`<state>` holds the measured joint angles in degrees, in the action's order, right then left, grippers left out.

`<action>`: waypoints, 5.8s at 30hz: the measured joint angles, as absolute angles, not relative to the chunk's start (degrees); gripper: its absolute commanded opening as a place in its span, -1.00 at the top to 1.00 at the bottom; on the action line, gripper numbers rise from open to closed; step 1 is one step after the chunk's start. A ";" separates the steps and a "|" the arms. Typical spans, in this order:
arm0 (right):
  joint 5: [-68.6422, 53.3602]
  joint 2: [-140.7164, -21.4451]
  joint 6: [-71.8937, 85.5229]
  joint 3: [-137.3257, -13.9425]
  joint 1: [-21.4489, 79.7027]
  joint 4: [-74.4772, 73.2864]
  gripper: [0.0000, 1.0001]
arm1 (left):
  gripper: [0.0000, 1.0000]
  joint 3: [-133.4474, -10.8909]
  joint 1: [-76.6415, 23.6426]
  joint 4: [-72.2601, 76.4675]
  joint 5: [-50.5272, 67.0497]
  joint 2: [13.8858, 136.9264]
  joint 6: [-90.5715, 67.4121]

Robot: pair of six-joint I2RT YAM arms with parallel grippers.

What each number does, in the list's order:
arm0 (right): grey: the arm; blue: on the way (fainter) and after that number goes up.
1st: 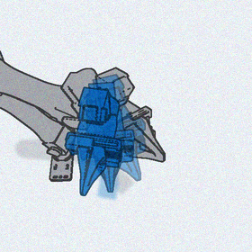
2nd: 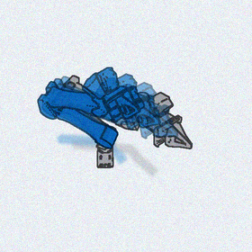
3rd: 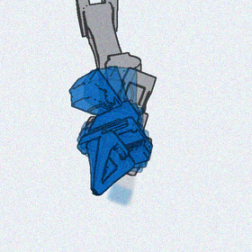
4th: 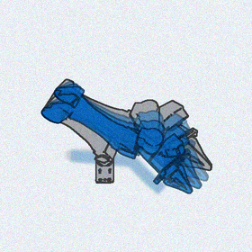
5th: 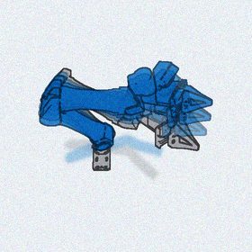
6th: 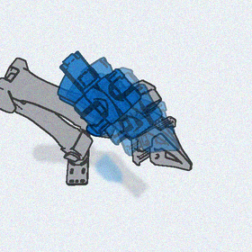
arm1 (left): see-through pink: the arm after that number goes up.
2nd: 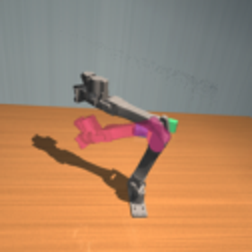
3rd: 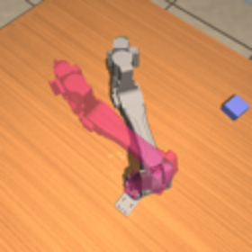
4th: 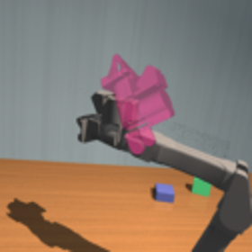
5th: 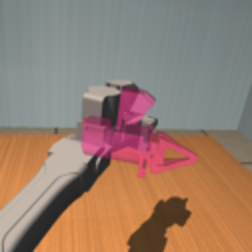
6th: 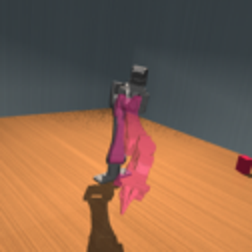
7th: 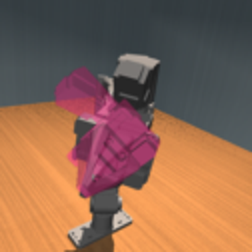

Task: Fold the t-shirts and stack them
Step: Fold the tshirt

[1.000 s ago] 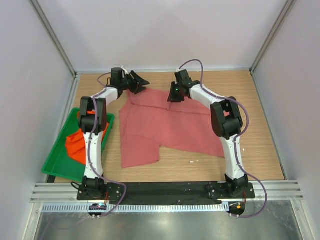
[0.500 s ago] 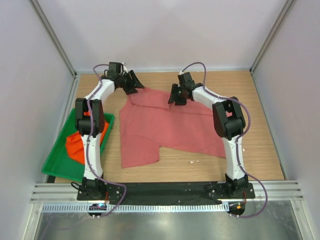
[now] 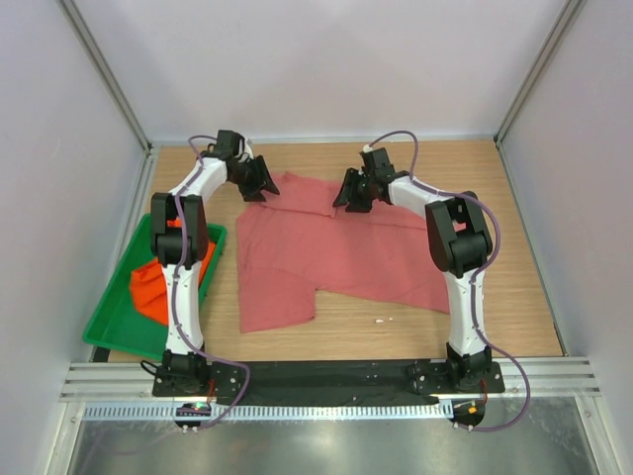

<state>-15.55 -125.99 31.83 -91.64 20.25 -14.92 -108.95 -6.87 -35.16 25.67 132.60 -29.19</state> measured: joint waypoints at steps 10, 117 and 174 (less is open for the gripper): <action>-16.99 -125.99 33.36 -90.89 19.51 -13.63 -0.03 | -0.15 -109.23 -6.87 -35.51 24.36 132.62 -27.99; -15.97 -126.52 35.16 -92.12 19.11 -15.92 0.04 | 0.82 -105.14 -4.89 -35.22 25.02 130.39 -35.42; -19.09 -136.81 38.41 -116.20 21.19 -21.43 0.73 | 0.73 -109.75 -7.03 -23.75 33.80 132.57 -44.60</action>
<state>-19.09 -136.81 38.41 -116.20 21.19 -21.43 -109.75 -7.03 -23.75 33.80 132.57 -44.60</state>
